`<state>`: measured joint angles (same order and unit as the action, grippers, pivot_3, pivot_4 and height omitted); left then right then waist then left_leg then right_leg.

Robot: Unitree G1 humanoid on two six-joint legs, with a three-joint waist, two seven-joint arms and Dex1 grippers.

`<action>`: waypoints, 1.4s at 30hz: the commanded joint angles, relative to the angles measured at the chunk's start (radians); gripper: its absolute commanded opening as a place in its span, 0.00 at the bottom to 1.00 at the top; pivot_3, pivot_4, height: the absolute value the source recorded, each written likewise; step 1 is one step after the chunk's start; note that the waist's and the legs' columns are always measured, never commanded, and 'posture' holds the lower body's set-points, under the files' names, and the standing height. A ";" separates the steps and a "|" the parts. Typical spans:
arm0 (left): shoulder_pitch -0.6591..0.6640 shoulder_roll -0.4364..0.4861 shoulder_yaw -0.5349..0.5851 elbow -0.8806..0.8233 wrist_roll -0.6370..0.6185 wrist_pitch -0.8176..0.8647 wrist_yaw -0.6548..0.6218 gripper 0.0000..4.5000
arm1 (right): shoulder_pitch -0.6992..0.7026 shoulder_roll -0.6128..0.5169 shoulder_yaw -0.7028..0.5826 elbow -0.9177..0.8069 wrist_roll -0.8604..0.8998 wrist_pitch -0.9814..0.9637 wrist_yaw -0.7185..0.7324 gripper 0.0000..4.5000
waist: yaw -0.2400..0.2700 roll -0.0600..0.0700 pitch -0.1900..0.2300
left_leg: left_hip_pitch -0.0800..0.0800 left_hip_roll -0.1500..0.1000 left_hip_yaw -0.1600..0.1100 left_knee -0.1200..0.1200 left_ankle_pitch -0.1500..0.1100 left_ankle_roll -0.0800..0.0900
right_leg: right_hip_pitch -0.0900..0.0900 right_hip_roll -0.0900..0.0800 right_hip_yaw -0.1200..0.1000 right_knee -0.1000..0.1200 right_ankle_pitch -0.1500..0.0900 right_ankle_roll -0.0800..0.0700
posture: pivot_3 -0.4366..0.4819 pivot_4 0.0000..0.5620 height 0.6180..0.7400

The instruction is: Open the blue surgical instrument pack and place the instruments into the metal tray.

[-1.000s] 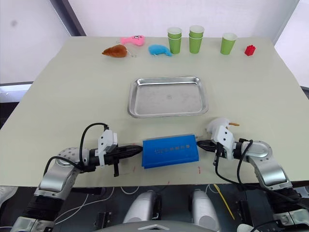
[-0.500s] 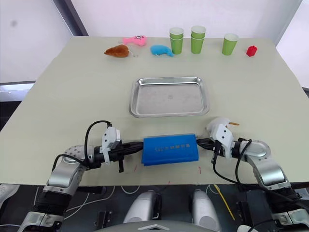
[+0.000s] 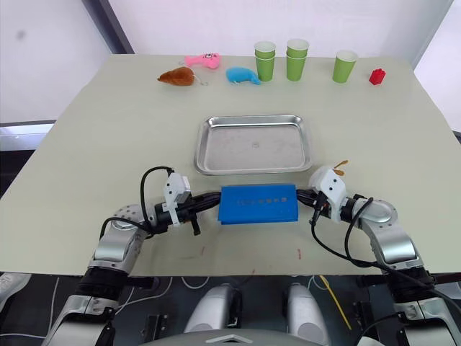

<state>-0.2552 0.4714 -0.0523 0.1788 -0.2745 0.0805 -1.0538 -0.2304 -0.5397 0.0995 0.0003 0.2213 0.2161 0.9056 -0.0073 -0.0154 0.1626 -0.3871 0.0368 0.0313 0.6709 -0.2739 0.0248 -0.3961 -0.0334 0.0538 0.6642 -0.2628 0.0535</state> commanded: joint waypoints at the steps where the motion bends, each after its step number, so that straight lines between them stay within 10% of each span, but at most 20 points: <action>1: 0.003 -0.009 -0.041 0.022 0.021 0.012 -0.004 0.02 | -0.005 -0.003 -0.012 -0.024 0.008 -0.027 0.008 0.00 | 0.000 0.000 0.000 | 0.000 0.000 0.000 0.000 0.000 0.000 | 0.000 0.000 0.000 0.000 0.000 0.000 | 0.48 0.27 1.00; 22: 0.189 0.219 0.149 -0.191 -0.117 -0.049 -0.105 0.02 | 0.165 -0.181 -0.194 -0.021 0.163 -0.255 0.289 0.00 | -0.028 -0.001 0.001 | 0.000 0.003 0.000 -0.002 0.000 0.000 | -0.001 0.001 0.001 -0.001 0.000 0.000 | 0.48 0.27 1.00; 26: 0.189 0.275 0.182 -0.248 -0.186 -0.027 -0.178 0.00 | 0.151 -0.149 -0.155 -0.014 0.152 -0.361 0.345 0.24 | -0.024 -0.001 0.001 | 0.000 0.003 0.001 -0.002 0.000 0.000 | -0.001 -0.001 0.001 -0.001 0.000 0.000 | 0.48 0.27 1.00; 33: 0.194 0.381 0.209 -0.299 -0.297 0.032 -0.342 0.67 | 0.116 -0.098 -0.072 0.028 0.103 -0.556 0.401 0.96 | -0.025 -0.001 0.001 | 0.000 0.003 0.000 -0.002 0.000 0.000 | -0.001 0.000 0.000 -0.001 0.000 0.000 | 0.48 0.27 1.00; 37: 0.172 0.431 0.225 -0.346 -0.362 0.087 -0.408 0.99 | 0.052 -0.072 -0.027 0.140 -0.008 -0.780 0.390 1.00 | -0.026 -0.002 0.002 | 0.000 0.002 0.001 -0.001 0.000 0.000 | -0.001 0.000 0.000 -0.001 0.000 0.000 | 0.48 0.27 1.00; 42: 0.157 0.448 0.220 -0.380 -0.386 0.117 -0.434 0.99 | -0.024 -0.046 0.002 0.302 -0.113 -0.974 0.319 1.00 | -0.025 -0.002 0.003 | 0.000 0.002 0.001 -0.001 0.000 0.000 | -0.001 -0.001 0.000 -0.001 0.000 0.000 | 0.48 0.27 1.00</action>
<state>-0.0878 0.9033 0.1509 -0.1526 -0.6292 0.1828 -1.4662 -0.2266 -0.5978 0.1030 0.2685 0.1370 -0.6754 1.2643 -0.0322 -0.0177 0.1656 -0.3874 0.0390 0.0323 0.6696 -0.2740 0.0248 -0.3974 -0.0334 0.0539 0.6631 -0.2630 0.0533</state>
